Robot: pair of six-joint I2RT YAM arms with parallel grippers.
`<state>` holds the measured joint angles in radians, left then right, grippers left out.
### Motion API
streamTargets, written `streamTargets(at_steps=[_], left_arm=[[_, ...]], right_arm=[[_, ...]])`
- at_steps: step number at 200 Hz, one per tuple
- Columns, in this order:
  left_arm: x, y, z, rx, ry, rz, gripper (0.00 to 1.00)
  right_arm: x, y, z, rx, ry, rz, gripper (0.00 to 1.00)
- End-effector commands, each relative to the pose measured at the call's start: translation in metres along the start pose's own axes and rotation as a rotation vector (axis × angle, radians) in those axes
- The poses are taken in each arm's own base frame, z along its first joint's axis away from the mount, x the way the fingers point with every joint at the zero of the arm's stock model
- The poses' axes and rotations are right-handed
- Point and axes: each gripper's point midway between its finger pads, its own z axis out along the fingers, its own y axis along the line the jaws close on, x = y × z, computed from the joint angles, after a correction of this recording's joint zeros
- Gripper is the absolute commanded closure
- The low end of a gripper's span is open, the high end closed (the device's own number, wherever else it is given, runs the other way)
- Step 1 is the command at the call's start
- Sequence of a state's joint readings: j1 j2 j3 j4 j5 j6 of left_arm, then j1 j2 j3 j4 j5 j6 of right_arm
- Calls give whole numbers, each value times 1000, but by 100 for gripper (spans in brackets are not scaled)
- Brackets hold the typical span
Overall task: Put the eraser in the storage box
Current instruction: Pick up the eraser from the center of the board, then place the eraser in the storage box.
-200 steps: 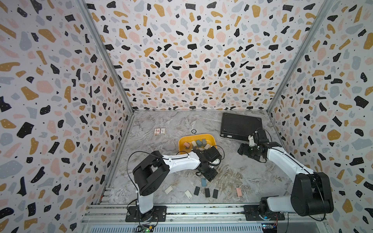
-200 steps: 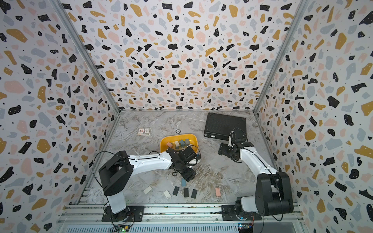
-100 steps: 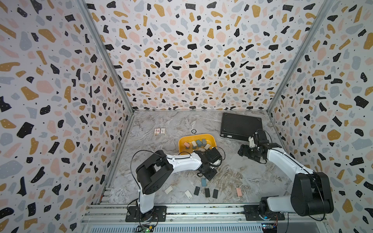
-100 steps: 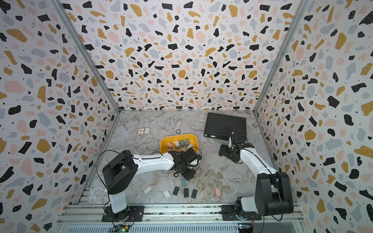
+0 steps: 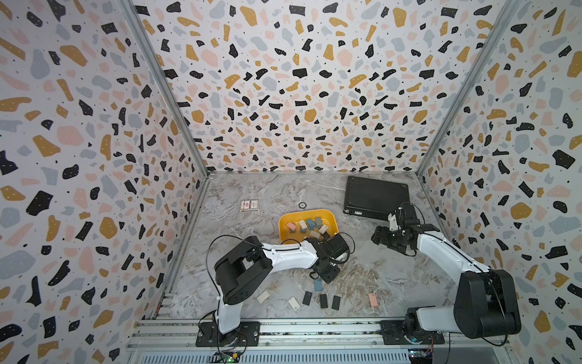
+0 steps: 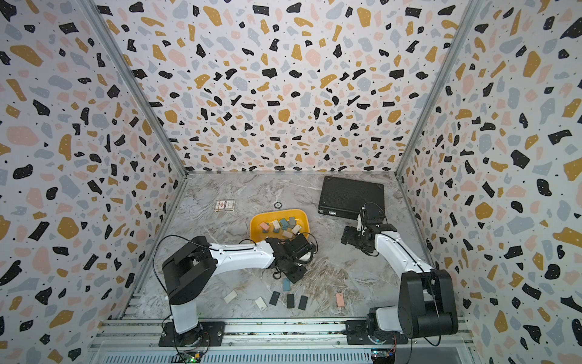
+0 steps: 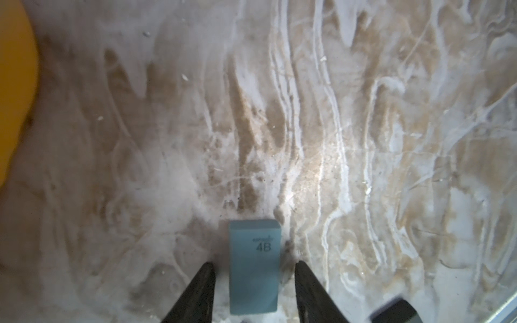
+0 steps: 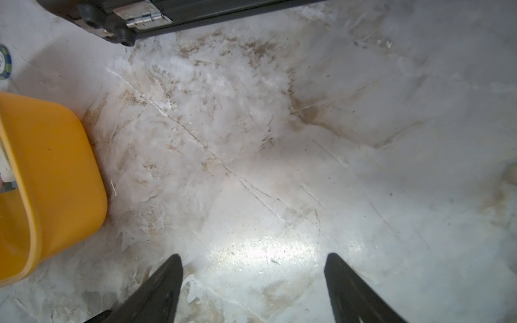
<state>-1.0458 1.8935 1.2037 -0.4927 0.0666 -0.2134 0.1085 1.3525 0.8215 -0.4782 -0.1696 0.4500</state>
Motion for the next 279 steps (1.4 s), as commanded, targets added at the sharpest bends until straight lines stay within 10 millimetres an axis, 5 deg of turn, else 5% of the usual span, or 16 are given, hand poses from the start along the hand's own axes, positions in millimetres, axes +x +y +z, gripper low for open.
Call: streamTargets(at_steps=[1, 27, 79, 144, 217, 279], left_arm=[[32, -3, 21, 3, 127, 2, 59], [35, -2, 25, -8, 144, 7, 71], [36, 9, 19, -77, 138, 14, 78], [-5, 29, -47, -137, -18, -3, 78], [-43, 90, -126, -172, -202, -103, 76], [-63, 141, -127, -176, -219, -173, 76]], right_arm=[[-1, 1, -8, -8, -20, 3, 18], [-3, 1, -8, -8, -25, 4, 17], [-2, 0, -8, -6, -25, 5, 18], [-4, 1, -10, -9, -32, 5, 18], [-11, 5, -11, -25, -38, 8, 17], [-15, 4, -14, -9, -45, 7, 17]])
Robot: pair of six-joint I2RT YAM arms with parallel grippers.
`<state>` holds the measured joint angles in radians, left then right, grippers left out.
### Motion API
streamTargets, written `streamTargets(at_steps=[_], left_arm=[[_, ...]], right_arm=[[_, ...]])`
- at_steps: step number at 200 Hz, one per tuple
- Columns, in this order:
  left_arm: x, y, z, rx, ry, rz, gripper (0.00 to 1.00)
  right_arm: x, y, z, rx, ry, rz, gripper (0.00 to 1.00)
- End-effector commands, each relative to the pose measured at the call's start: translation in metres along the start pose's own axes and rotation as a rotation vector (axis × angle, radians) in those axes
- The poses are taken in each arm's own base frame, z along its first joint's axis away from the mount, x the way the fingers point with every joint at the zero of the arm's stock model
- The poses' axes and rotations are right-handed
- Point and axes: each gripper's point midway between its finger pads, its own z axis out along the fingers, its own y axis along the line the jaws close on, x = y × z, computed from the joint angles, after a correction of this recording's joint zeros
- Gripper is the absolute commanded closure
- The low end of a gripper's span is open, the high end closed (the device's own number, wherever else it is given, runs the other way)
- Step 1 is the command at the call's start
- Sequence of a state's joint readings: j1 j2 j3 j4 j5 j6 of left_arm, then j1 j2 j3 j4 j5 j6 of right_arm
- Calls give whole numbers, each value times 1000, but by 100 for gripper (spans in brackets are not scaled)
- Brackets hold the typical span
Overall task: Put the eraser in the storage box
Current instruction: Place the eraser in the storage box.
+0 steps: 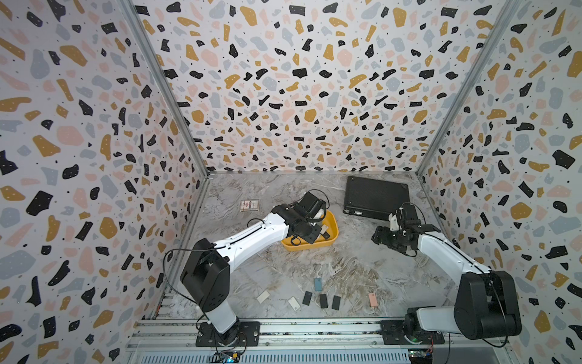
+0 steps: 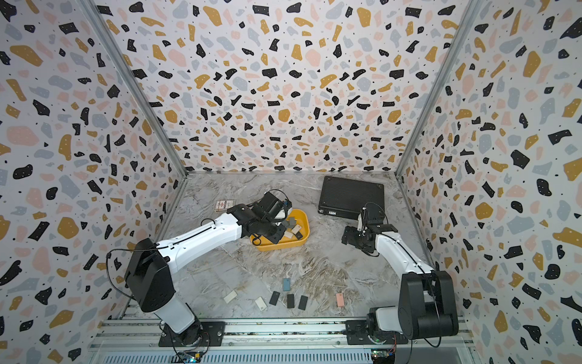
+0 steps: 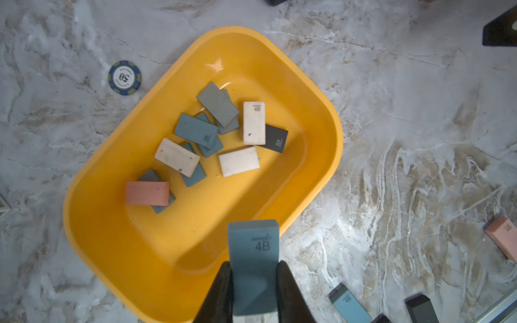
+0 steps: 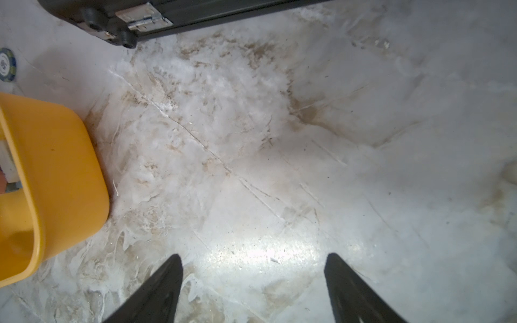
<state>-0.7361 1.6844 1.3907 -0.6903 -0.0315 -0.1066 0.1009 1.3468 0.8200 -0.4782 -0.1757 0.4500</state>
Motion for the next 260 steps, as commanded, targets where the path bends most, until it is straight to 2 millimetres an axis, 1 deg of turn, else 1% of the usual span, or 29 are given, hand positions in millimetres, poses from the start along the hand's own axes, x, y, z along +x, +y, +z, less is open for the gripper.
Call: streamTargets(at_steps=[1, 22, 56, 75, 107, 155, 183, 224, 238, 260], left_arm=[[-8, 12, 9, 11, 12, 1, 76], [-10, 22, 26, 11, 25, -33, 76], [-14, 24, 53, 24, 35, -53, 75], [-12, 24, 68, 22, 65, -55, 75], [-9, 24, 82, 24, 86, -52, 75], [4, 27, 108, 4, 133, -51, 75], [8, 27, 119, 12, 146, -59, 75], [8, 26, 126, 13, 148, -66, 73], [9, 27, 128, 9, 154, -68, 69], [11, 28, 126, 5, 160, -67, 59]], right_arm=[[-14, 5, -13, -5, -41, 1, 18], [-18, 6, -12, -1, -40, 1, 18], [-24, 7, -9, -1, -32, 4, 17], [-24, 6, -7, 0, -30, 9, 18], [-22, 4, -2, 5, -16, 14, 18], [-22, 2, 2, 9, -10, 19, 18], [-21, 1, 2, 12, -9, 20, 18], [-21, 1, 2, 7, -8, 20, 18], [-20, 2, 3, 4, -5, 22, 18], [-19, 2, 4, 4, -1, 22, 18]])
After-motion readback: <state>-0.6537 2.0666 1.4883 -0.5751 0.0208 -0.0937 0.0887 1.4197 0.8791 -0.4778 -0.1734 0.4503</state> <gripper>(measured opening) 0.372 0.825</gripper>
